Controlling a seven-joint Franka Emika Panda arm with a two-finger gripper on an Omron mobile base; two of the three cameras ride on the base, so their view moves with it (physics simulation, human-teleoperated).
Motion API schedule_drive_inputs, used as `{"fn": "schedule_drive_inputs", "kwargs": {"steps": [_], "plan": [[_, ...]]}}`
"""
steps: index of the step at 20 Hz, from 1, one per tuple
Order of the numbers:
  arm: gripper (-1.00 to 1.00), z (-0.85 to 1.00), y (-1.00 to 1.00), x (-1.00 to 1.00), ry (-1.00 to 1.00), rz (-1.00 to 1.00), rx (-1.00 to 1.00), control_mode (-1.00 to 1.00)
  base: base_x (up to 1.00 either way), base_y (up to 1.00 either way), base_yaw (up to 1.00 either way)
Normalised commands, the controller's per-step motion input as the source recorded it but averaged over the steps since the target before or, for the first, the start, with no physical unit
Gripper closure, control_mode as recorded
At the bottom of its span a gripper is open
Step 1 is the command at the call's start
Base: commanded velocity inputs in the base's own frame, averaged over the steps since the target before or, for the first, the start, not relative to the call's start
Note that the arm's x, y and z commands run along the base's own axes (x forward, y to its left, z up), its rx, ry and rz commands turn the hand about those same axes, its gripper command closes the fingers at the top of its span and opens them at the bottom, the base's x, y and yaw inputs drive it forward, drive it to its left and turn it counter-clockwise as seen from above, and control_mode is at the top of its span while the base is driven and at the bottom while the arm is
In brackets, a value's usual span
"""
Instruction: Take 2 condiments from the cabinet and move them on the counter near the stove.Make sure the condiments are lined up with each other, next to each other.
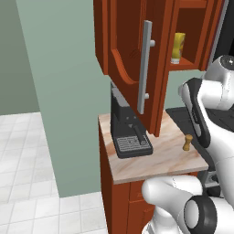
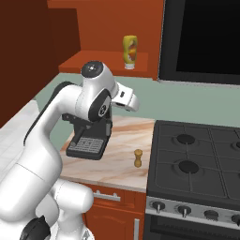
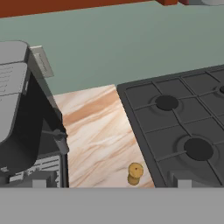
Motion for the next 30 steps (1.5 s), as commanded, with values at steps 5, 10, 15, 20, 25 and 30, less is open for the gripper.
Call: {"fn": "schedule_drive_inputs", "kwargs": {"steps": [5,10,15,20,25,30], "plan": [[-1.00,0.39,0.03,0.00,-0.01,-0.03,0.00,-1.00,0.00,0.00,0.00],[-1.00,0.31,0.05,0.02,-0.02,-0.04,0.00,-1.00,0.00,0.00,0.00],[-1.00,0.15,0.11,0.16,-0.09,-0.03,0.00,-1.00,0.00,0.00,0.00],[-1.00,0.12,0.10,0.18,-0.15,-0.01,0.00,-1.00,0.00,0.00,0.00],[-1.00,0.22,0.07,0.12,-0.13,-0.01,0.00,-1.00,0.00,0.00,0.00],[-1.00,0.39,0.06,0.09,-0.03,-0.03,0.00,-1.00,0.00,0.00,0.00]]}}
